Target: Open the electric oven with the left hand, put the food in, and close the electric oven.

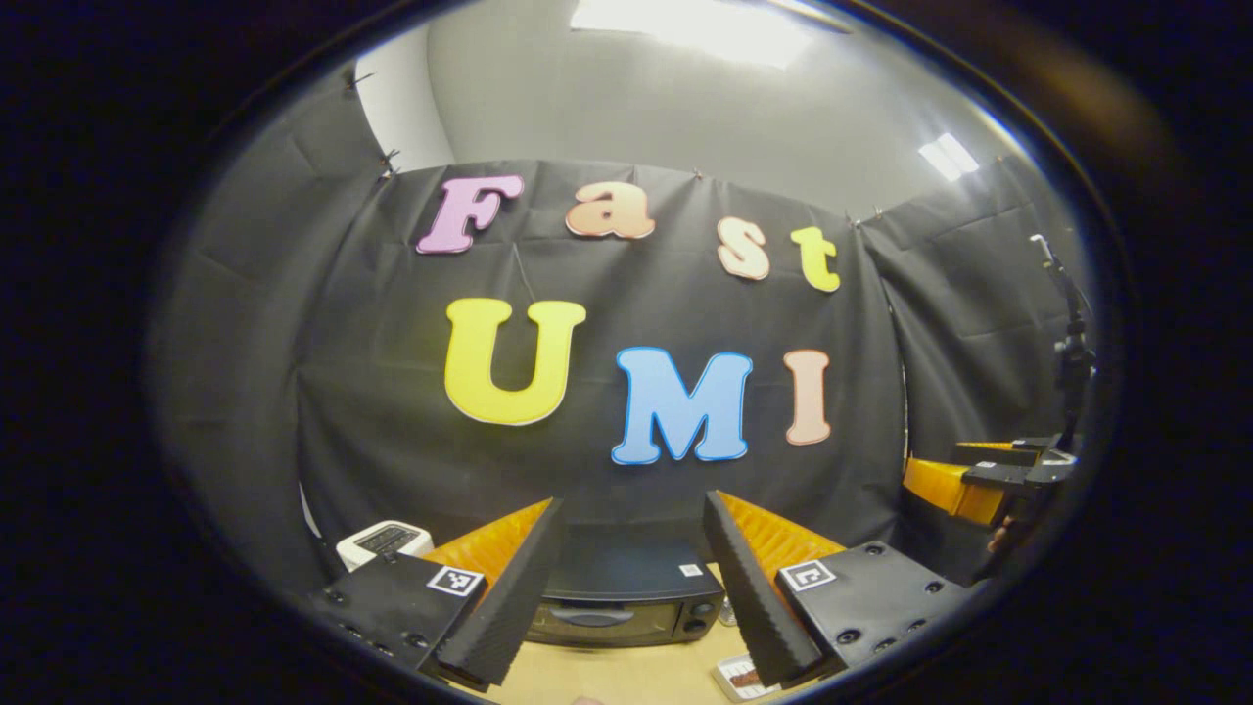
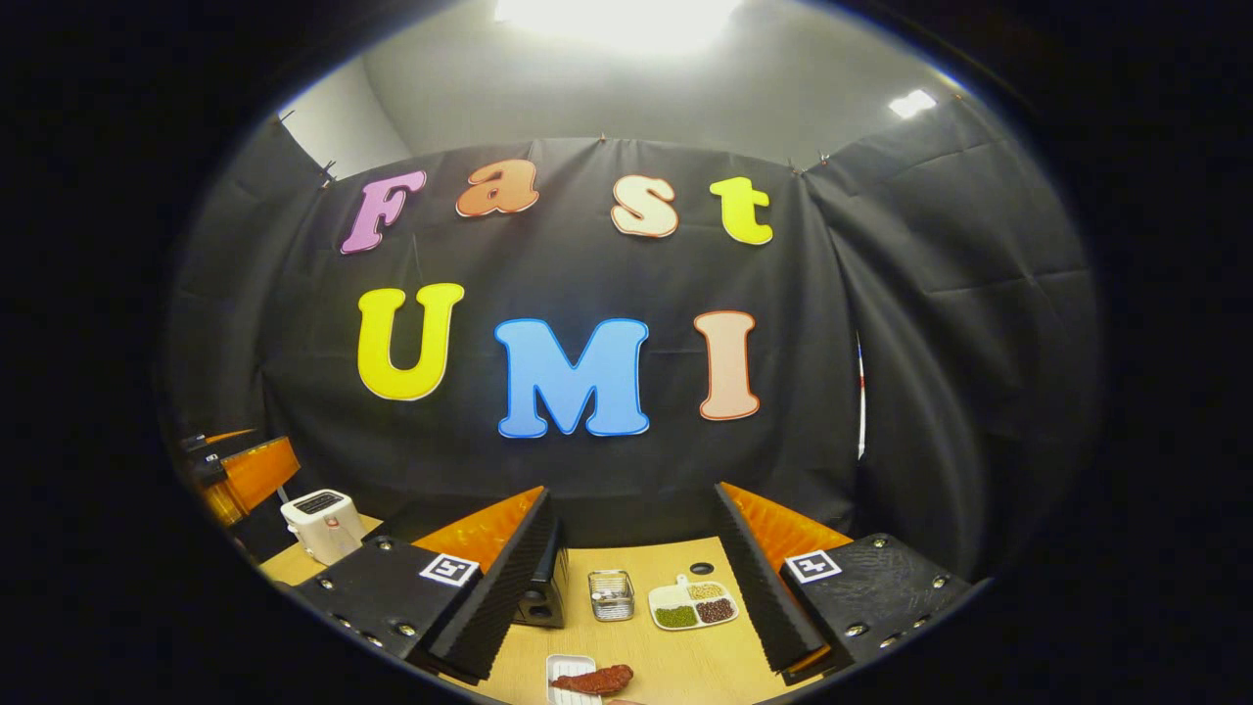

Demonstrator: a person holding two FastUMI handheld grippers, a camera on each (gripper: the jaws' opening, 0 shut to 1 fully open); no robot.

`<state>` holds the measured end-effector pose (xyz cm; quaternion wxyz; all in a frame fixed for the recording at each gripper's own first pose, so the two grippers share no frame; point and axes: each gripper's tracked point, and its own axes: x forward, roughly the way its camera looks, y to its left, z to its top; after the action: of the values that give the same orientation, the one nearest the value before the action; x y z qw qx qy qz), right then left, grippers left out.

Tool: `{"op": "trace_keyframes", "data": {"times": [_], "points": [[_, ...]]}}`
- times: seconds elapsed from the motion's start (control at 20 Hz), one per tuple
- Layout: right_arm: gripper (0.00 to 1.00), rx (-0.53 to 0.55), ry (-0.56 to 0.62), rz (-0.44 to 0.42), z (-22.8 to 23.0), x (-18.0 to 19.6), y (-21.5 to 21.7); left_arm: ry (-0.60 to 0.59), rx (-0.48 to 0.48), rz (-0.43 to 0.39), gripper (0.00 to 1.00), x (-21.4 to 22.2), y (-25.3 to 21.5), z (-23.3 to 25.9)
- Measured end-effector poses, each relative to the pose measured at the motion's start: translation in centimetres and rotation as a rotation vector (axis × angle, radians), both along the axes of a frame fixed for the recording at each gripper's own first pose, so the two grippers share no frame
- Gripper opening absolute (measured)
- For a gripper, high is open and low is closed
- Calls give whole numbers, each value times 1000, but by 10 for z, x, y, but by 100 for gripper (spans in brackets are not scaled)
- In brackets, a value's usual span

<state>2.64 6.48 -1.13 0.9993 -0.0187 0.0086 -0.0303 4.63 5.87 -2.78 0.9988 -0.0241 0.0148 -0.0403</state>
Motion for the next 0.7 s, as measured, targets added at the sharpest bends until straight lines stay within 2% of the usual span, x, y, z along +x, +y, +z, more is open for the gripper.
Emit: {"op": "trace_keyframes", "data": {"times": [0.05,0.15,0.3,0.7], "points": [[98,5,8,2,-4,2,-2,19,1,7,97,6,1,-8],[98,12,24,7,-13,5,-3,71,-8,20,94,20,6,-33],[98,7,41,10,-21,10,-6,181,-22,33,98,45,13,-82],[98,-12,92,-15,-44,15,-20,436,-17,37,95,109,21,-196]]}}
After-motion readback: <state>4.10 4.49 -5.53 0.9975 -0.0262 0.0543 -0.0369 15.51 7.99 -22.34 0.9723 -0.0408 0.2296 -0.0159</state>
